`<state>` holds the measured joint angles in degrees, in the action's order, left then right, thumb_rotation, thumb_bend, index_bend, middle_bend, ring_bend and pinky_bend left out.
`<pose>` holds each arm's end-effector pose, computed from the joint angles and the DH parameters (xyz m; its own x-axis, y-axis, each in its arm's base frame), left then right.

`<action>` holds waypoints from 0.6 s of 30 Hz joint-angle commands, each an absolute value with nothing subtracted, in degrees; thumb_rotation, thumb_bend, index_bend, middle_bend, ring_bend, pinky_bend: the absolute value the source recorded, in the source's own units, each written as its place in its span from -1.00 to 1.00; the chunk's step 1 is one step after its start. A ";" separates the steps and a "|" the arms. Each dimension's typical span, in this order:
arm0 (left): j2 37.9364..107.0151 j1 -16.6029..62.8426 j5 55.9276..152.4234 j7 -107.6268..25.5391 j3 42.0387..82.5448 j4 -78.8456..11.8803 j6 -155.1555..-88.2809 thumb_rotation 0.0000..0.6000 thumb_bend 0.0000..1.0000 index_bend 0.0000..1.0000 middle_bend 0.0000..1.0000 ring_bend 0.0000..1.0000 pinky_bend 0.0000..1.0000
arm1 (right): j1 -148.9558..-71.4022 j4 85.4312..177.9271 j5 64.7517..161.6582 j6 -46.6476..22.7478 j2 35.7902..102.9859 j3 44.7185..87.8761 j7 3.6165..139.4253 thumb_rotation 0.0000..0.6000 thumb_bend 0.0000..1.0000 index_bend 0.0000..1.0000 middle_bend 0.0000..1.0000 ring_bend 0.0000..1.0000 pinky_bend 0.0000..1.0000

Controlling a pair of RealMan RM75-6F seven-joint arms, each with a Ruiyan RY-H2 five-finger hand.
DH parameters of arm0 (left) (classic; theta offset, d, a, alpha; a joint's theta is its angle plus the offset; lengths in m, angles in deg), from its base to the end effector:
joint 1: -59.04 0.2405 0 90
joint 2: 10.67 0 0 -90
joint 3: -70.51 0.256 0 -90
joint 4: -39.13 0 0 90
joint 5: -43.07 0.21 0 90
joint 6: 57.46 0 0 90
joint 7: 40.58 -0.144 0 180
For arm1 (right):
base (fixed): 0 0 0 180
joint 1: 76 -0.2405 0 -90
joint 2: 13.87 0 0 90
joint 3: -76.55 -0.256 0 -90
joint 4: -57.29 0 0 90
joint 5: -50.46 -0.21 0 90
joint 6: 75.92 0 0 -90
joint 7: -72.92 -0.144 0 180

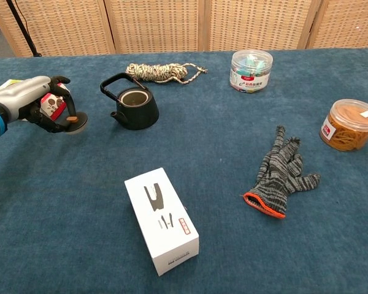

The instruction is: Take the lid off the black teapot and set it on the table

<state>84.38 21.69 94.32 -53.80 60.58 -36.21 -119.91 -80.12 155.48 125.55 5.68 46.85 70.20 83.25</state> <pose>-0.2181 0.3435 -0.0206 0.2337 0.2473 0.9403 0.9705 0.0000 -0.2412 -0.3199 -0.1862 0.1779 0.4886 -0.0402 0.8716 -0.8563 0.1697 0.4878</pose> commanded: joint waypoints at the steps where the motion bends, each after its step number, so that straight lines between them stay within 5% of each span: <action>1: 86.15 21.74 94.47 -52.58 59.92 -33.37 -118.28 1.00 -0.16 0.13 -1.00 -1.00 -1.00 | -80.22 155.57 125.33 5.41 46.89 70.26 83.46 1.00 -1.00 -1.00 -1.00 -1.00 -1.00; 9: 87.43 22.04 95.38 -51.68 59.28 -30.54 -116.67 1.00 -0.30 0.00 -1.00 -1.00 -1.00 | -80.44 155.81 124.97 4.92 46.96 70.41 84.01 1.00 -1.00 -1.00 -1.00 -1.00 -1.00; 18: 86.03 23.27 97.21 -50.19 58.84 -32.41 -116.46 1.00 -0.76 -0.98 -1.00 -1.00 -1.00 | -80.31 156.27 125.21 5.30 46.73 70.51 83.93 1.00 -1.00 -1.00 -1.00 -1.00 -1.00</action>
